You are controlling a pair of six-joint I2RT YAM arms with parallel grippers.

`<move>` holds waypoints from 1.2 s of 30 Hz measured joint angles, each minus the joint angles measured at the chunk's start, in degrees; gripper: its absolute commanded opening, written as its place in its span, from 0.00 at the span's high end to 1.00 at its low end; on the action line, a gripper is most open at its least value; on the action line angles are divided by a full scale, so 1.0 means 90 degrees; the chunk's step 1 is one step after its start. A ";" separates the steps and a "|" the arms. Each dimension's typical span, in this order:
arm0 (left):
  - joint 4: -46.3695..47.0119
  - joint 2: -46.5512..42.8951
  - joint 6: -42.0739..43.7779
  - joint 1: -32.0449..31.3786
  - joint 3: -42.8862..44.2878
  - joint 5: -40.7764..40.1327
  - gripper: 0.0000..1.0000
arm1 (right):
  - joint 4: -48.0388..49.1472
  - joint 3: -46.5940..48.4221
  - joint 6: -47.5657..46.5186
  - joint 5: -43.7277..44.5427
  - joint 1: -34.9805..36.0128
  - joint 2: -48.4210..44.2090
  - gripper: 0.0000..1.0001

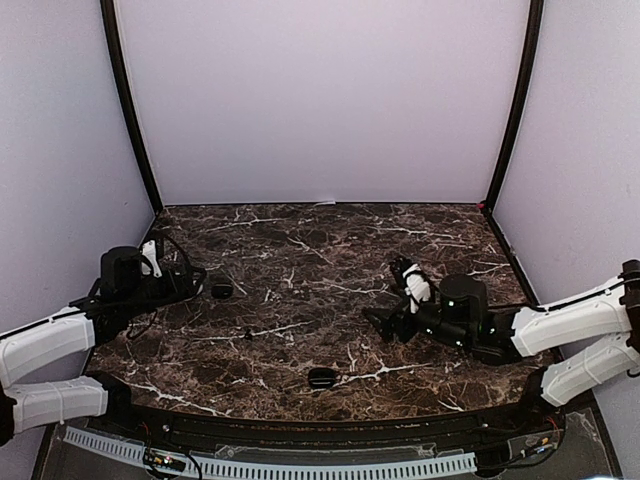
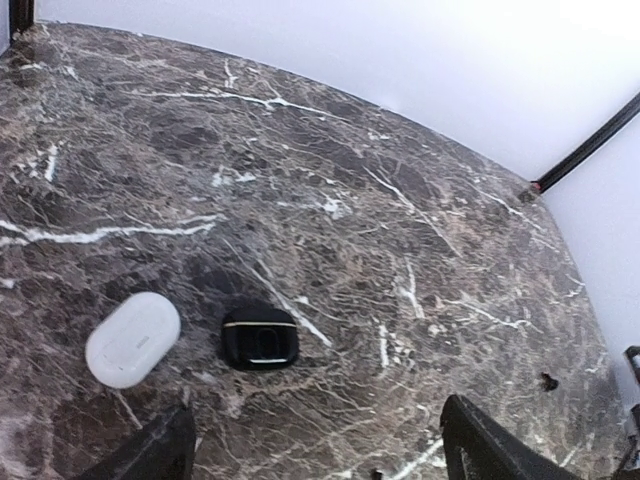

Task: Insert the wireless bluetooth earbuds into the charging case
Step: Place the charging case with the earbuds at the center of the board, then adjust the charging case at the center of the board.

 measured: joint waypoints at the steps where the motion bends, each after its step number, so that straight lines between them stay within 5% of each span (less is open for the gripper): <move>1: 0.0134 -0.0114 -0.0012 0.0005 -0.0138 0.0175 0.11 | -0.0199 0.0029 0.0024 0.0063 0.0238 0.0015 0.10; 12: 0.1588 0.0095 0.0367 -0.0760 -0.0568 0.1452 0.11 | -0.0835 -0.0097 0.0537 0.0590 0.2412 0.0702 0.12; 36: 0.2290 0.1005 0.1348 -0.1341 -0.0367 0.2433 0.14 | 0.0189 0.0508 0.0092 0.1273 0.2778 0.2868 0.11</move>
